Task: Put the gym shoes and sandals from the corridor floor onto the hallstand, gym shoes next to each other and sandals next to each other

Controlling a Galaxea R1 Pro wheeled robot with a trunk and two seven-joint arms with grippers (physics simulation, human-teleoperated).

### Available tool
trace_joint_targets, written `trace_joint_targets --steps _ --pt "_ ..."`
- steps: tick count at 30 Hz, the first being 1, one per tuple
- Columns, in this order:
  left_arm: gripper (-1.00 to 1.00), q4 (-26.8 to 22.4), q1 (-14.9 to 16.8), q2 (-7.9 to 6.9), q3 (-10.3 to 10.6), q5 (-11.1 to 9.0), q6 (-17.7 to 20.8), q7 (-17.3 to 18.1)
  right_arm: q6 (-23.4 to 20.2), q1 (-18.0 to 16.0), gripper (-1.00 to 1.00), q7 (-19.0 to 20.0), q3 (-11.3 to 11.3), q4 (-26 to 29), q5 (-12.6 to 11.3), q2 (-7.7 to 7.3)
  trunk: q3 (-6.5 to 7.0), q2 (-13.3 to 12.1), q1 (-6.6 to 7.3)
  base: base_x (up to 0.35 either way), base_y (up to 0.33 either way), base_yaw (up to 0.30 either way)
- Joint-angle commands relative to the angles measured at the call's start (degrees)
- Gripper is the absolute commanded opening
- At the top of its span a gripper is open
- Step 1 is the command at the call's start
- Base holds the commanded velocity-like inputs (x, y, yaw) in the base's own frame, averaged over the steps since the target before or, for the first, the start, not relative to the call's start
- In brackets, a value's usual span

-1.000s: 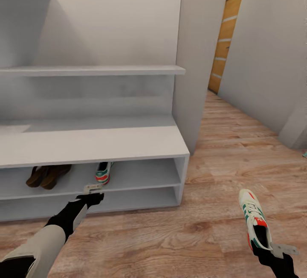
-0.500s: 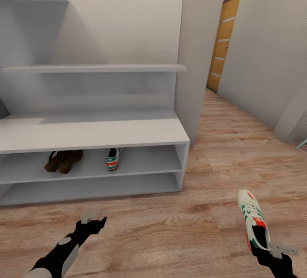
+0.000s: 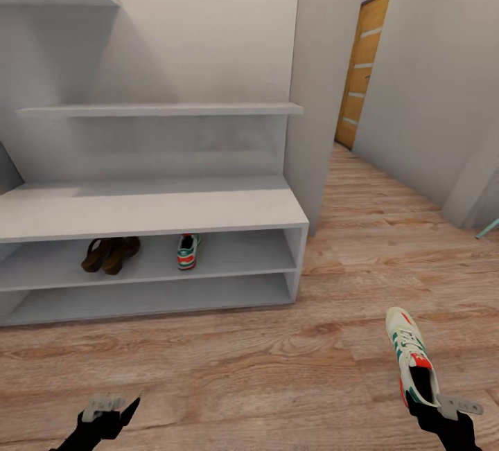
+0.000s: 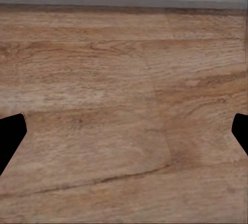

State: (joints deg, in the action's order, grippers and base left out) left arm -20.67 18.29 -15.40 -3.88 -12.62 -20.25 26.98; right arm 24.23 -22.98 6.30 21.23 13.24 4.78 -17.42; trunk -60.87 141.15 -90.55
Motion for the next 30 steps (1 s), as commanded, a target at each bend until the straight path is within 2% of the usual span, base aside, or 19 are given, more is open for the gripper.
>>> trace_joint_targets --steps 1,5,10,30 --pt "1.00 0.2 -1.7 -0.20 -0.3 -1.9 -1.6 1.1 0.2 0.0 -1.00 0.3 0.5 -0.1 0.5 0.01 -0.05 0.0 0.01 0.000 0.000 0.000" --pt "1.00 -0.3 -3.8 -0.36 -0.2 -5.1 -3.8 1.8 0.2 0.0 -1.00 0.3 0.5 0.0 0.5 0.23 -0.05 0.0 0.01 0.000 0.000 0.000" --pt "1.00 -0.2 -3.9 -0.38 -0.2 -5.2 -3.9 1.8 0.3 0.0 -1.00 0.3 0.5 0.0 0.5 0.28 -0.05 0.0 0.01 0.000 0.103 0.000" --pt "1.00 -0.3 -4.0 -0.52 -0.2 -5.2 -4.0 1.9 0.3 0.0 -1.00 0.3 0.5 -0.1 0.5 0.28 -0.05 0.0 0.01 -0.030 0.297 0.000"
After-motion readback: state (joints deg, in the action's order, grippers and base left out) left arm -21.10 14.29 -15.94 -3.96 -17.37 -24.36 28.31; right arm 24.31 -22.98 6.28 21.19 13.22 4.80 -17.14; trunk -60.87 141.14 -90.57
